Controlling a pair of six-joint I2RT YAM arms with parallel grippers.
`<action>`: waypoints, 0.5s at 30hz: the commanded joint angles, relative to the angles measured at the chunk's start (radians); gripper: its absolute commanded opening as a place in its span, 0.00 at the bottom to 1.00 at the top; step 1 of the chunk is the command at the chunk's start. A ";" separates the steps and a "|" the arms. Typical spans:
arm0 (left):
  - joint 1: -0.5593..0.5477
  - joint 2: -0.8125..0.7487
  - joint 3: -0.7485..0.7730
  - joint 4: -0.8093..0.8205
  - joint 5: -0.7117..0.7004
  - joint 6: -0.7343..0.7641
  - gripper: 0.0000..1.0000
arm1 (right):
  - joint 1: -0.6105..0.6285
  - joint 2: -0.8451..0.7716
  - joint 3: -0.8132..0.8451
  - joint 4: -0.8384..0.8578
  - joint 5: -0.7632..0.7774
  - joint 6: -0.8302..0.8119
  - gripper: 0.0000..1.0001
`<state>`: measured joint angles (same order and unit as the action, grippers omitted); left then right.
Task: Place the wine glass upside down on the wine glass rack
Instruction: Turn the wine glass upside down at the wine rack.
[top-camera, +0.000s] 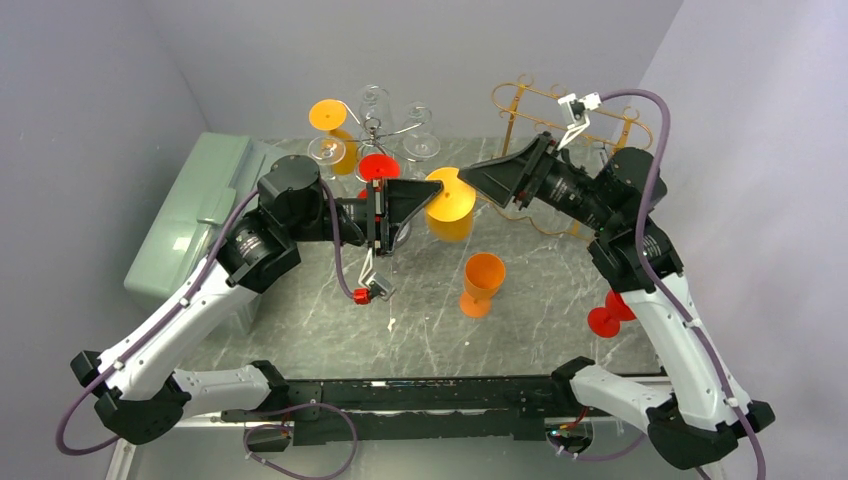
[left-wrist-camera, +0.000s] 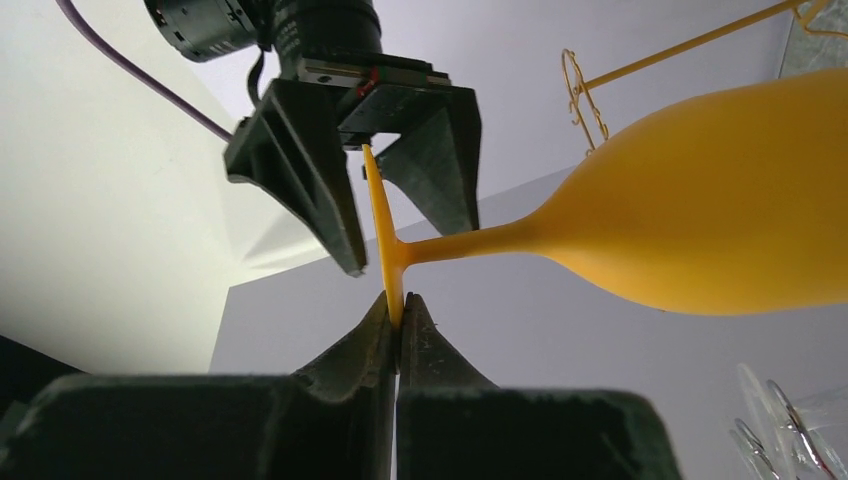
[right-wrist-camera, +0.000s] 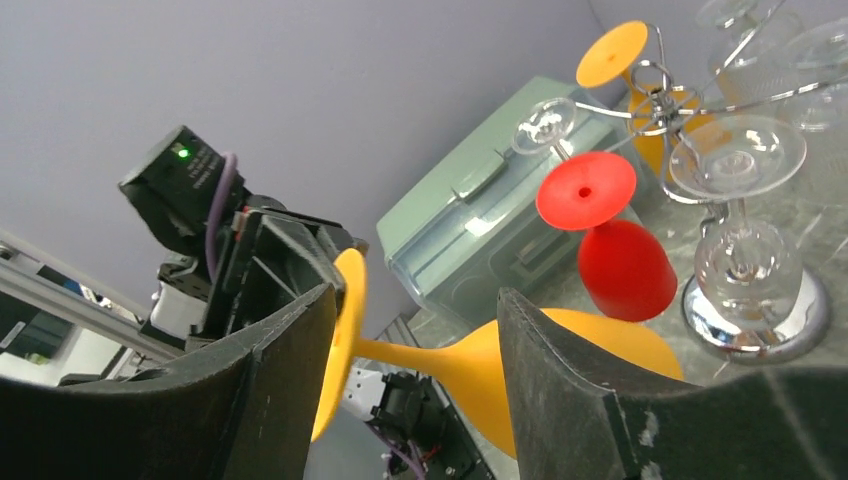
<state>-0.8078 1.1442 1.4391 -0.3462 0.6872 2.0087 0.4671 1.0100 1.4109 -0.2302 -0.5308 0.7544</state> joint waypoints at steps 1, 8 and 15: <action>-0.009 -0.008 -0.008 0.048 -0.004 0.059 0.00 | 0.003 0.024 0.037 -0.017 -0.049 0.006 0.59; -0.009 0.002 -0.009 0.029 -0.044 0.074 0.00 | 0.003 0.039 0.039 0.029 -0.092 0.029 0.20; -0.011 0.003 -0.012 0.045 -0.101 0.063 0.76 | 0.004 0.082 0.123 -0.016 -0.002 -0.074 0.00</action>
<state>-0.8131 1.1557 1.4265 -0.3481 0.6163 2.0537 0.4709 1.0657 1.4342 -0.2371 -0.6010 0.7792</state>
